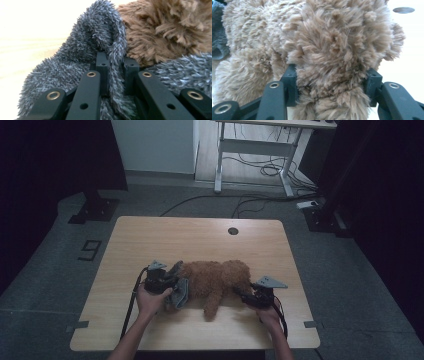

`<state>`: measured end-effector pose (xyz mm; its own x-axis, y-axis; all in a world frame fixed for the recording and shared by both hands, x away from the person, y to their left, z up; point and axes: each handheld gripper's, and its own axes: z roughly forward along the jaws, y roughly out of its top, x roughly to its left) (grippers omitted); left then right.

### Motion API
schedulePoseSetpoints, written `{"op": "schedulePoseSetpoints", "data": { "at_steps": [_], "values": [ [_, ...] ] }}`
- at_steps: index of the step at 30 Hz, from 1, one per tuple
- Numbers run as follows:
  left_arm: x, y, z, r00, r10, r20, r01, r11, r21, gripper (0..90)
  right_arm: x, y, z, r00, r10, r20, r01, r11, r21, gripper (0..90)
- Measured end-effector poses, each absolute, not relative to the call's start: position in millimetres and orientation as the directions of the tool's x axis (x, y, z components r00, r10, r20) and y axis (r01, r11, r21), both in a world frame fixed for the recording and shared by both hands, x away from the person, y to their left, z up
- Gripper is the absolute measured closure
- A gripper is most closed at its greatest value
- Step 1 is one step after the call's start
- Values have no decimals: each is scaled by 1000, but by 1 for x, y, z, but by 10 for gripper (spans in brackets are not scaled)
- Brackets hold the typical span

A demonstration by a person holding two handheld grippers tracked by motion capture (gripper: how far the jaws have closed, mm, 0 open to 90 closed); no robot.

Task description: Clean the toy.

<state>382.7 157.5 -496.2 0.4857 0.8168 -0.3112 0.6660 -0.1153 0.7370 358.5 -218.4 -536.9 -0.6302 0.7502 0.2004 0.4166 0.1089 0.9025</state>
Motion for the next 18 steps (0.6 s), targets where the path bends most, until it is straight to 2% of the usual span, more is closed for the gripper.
{"op": "schedulePoseSetpoints", "data": {
  "at_steps": [4, 8, 14, 18],
  "values": [
    [394, 158, -480, 496, 815, -298, 657, -129, 743, 789, 369, -221, -538, -623, 753, 211, 423, 98, 901, 457],
    [399, 152, -443, 536, 800, -268, 593, -132, 794, 786, 368, -224, -538, -633, 747, 204, 426, 116, 897, 440],
    [412, 107, -401, 623, 765, -166, 503, -229, 834, 784, 365, -225, -539, -627, 752, 203, 432, 119, 894, 422],
    [428, 76, -409, 642, 754, -140, 533, -308, 788, 783, 365, -226, -539, -628, 751, 204, 435, 121, 892, 415]
  ]
}}
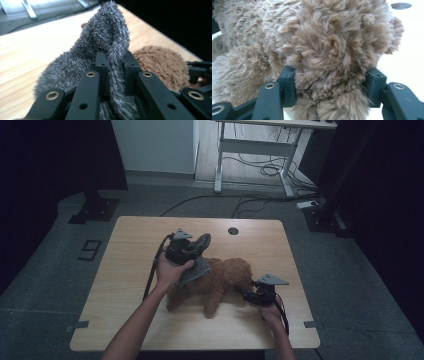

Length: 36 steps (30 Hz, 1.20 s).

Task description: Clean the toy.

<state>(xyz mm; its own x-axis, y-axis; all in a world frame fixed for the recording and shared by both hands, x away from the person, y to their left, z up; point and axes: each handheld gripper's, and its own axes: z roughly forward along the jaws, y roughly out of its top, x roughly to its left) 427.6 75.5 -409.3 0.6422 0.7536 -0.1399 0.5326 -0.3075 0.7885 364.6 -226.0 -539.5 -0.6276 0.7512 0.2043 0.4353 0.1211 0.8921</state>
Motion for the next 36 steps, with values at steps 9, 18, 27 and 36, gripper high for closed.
{"op": "schedulePoseSetpoints", "data": {
  "at_steps": [9, 18, 27, 36],
  "values": [
    [427, 69, -453, 642, 748, -166, 590, -344, 730, 787, 362, -226, -539, -629, 751, 200, 447, 139, 884, 356],
    [389, 71, -465, 670, 725, -159, 546, -335, 768, 791, 350, -245, -527, -599, 739, 308, 497, 41, 867, 185],
    [348, 73, -477, 707, 688, -163, 499, -322, 805, 793, 352, -231, -514, -625, 718, 307, 493, 58, 868, 78],
    [329, 77, -485, 714, 679, -169, 477, -295, 828, 792, 356, -227, -530, -634, 698, 332, 549, 104, 829, 90]
  ]
}}
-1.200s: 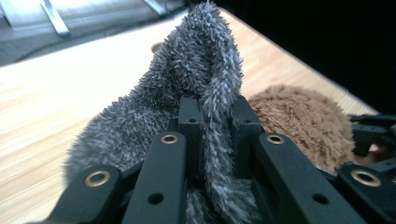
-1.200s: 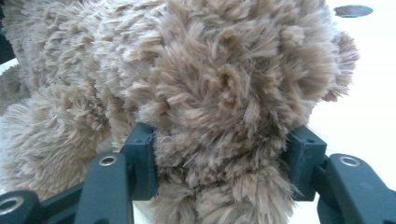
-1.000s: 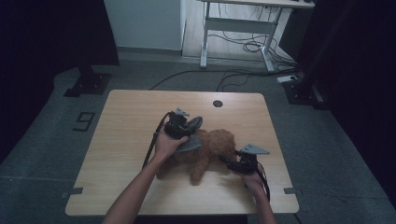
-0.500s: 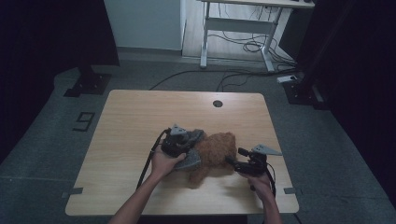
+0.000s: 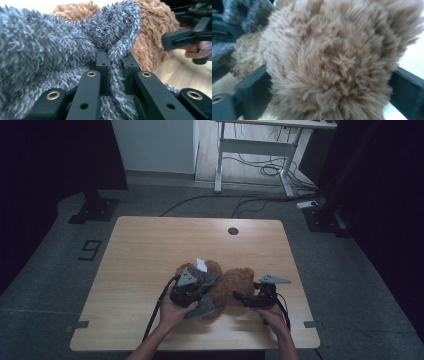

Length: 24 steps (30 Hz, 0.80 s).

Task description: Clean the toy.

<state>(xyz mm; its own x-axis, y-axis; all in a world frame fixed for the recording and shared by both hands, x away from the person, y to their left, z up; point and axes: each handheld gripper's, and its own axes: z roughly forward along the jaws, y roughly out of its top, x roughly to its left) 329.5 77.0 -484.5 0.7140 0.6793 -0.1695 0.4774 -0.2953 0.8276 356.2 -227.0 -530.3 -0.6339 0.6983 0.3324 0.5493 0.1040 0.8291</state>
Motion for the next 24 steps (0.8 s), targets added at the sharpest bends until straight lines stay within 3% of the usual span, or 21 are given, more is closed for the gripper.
{"op": "schedulePoseSetpoints", "data": {
  "at_steps": [5, 8, 15, 24],
  "values": [
    [322, 78, -488, 725, 664, -182, 475, -291, 831, 792, 357, -232, -536, -651, 677, 344, 540, 94, 836, 306],
    [318, 75, -489, 722, 673, -160, 455, -288, 843, 791, 355, -230, -535, -654, 688, 314, 520, 108, 847, 377],
    [332, 61, -493, 703, 708, -66, 392, -308, 867, 792, 356, -225, -534, -609, 757, 235, 463, 98, 881, 464],
    [373, 40, -479, 702, 708, -74, 435, -344, 832, 790, 363, -237, -537, -520, 819, 243, 446, 17, 895, 481]
  ]
}}
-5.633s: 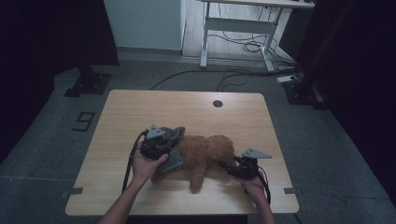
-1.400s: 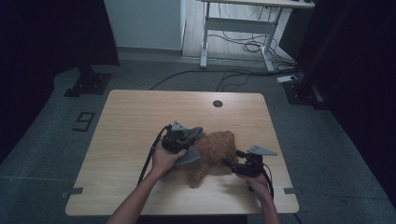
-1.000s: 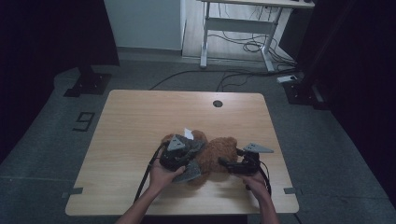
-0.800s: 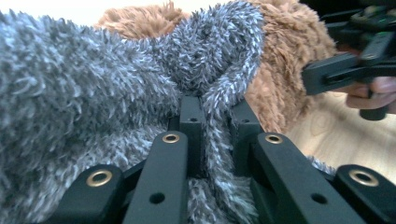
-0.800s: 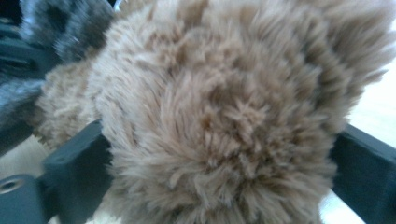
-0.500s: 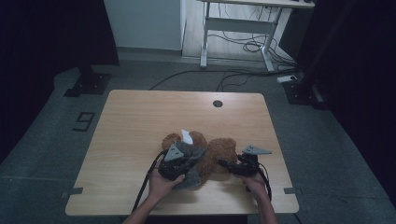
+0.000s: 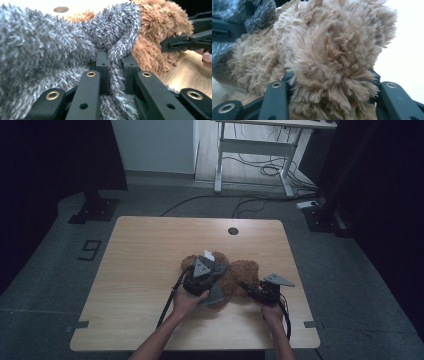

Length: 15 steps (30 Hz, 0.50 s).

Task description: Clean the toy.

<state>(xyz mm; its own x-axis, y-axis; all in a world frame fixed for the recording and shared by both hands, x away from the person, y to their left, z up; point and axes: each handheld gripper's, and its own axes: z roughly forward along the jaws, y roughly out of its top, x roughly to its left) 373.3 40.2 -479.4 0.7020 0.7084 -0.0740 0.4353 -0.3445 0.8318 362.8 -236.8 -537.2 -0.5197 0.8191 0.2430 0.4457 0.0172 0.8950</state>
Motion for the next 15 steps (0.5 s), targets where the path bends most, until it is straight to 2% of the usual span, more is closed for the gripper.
{"op": "schedulePoseSetpoints", "data": {
  "at_steps": [5, 9, 12, 15],
  "values": [
    [371, 38, -454, 703, 704, -103, 441, -317, 839, 789, 360, -237, -538, -530, 814, 237, 441, 25, 897, 483],
    [369, 12, -439, 736, 672, -84, 407, -340, 848, 786, 357, -237, -538, -539, 812, 223, 428, 36, 903, 483],
    [374, -15, -439, 758, 648, -72, 404, -379, 833, 784, 355, -237, -538, -546, 808, 220, 424, 40, 905, 481],
    [383, -36, -453, 757, 650, -70, 443, -432, 786, 781, 354, -238, -538, -557, 803, 212, 420, 52, 906, 478]
  ]
}}
